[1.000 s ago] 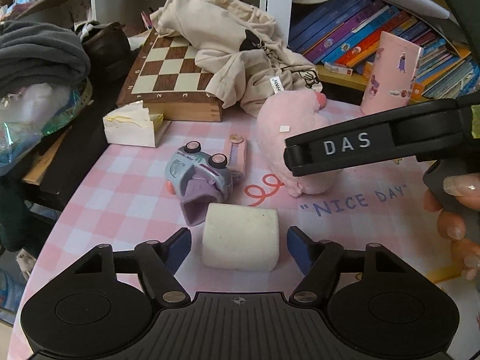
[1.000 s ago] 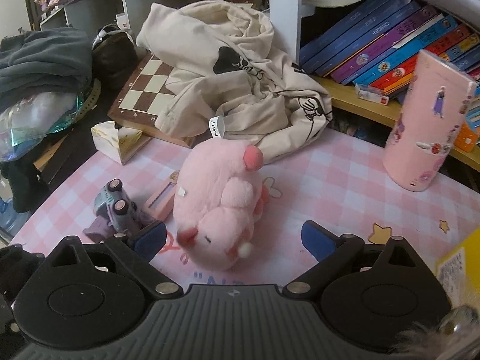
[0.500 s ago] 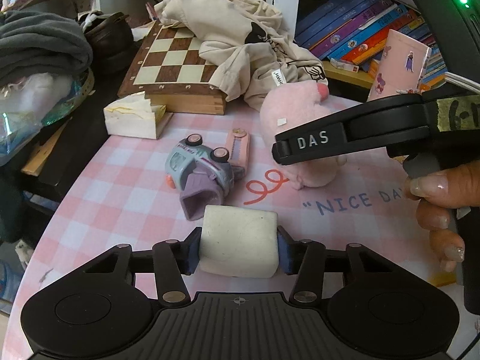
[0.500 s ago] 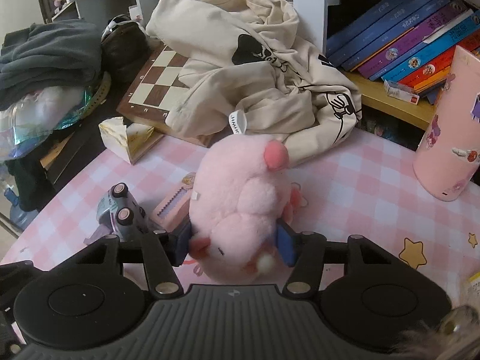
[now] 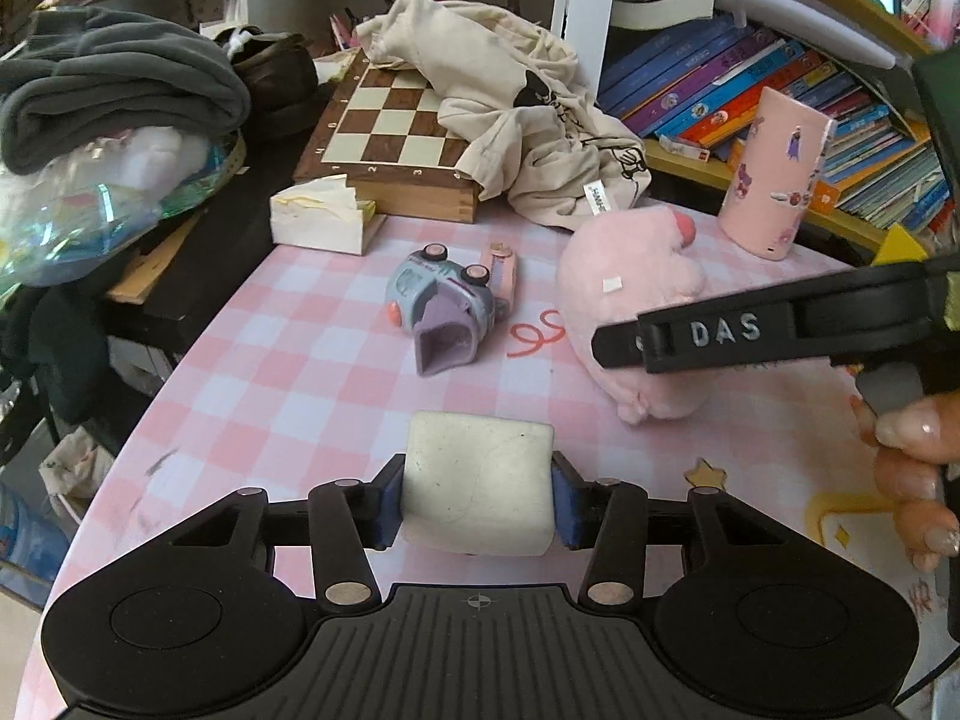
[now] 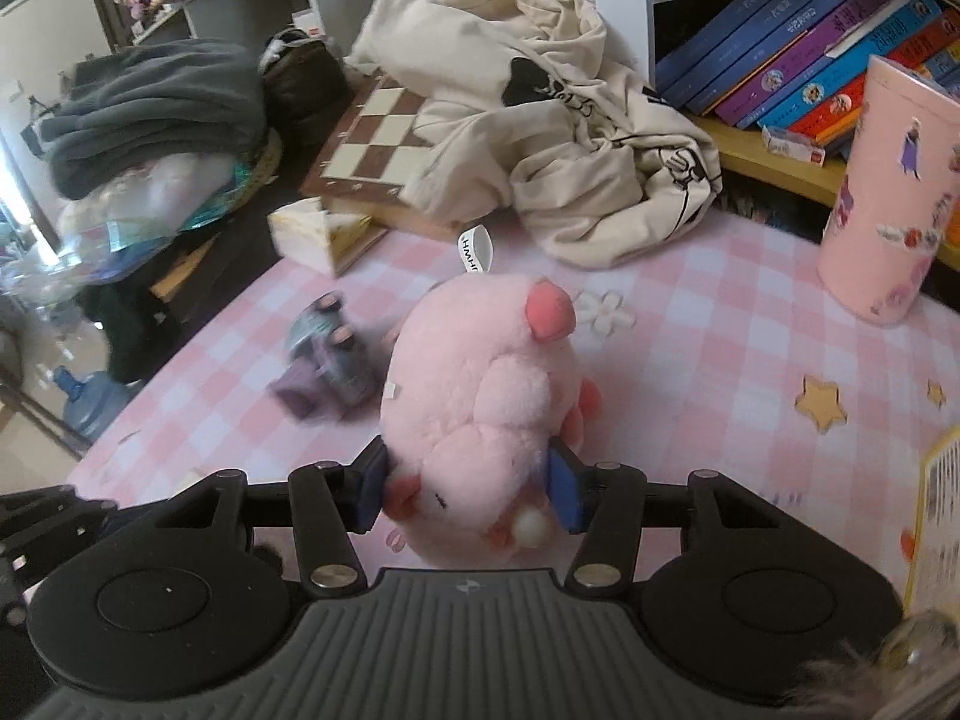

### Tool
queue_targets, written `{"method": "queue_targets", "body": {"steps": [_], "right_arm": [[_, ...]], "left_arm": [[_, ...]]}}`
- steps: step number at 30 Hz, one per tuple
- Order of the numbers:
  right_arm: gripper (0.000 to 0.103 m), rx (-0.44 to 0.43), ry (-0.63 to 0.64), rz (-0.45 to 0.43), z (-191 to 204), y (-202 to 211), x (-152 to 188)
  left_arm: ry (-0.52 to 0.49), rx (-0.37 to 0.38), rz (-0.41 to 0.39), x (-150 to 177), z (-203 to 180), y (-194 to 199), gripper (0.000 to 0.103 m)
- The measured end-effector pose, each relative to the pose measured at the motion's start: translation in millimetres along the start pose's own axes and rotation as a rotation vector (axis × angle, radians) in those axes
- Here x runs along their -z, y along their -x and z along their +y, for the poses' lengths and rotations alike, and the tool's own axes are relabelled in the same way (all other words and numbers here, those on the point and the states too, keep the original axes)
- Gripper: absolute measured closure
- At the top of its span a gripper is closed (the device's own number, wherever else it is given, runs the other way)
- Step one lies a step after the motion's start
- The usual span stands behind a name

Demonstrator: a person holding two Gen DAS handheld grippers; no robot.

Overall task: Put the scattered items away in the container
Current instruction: 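Carry the white foam cube and pink pig plush with both tools toward the yellow box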

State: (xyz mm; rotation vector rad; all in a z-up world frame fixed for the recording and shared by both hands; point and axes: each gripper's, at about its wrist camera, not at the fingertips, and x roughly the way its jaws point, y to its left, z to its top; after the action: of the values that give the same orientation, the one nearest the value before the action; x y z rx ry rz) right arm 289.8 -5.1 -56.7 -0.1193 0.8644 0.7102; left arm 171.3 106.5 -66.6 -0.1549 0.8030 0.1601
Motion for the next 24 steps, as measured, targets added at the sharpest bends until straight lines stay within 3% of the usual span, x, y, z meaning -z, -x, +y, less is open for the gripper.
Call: {"method": "queue_targets", "body": {"steps": [24], "right_arm": [[0.053,-0.012,-0.041,-0.011,37.4,130.6,112.1]], "left_arm": [[-0.043,0.089,-0.093,55.9,-14.0,116.9,0.06]]}}
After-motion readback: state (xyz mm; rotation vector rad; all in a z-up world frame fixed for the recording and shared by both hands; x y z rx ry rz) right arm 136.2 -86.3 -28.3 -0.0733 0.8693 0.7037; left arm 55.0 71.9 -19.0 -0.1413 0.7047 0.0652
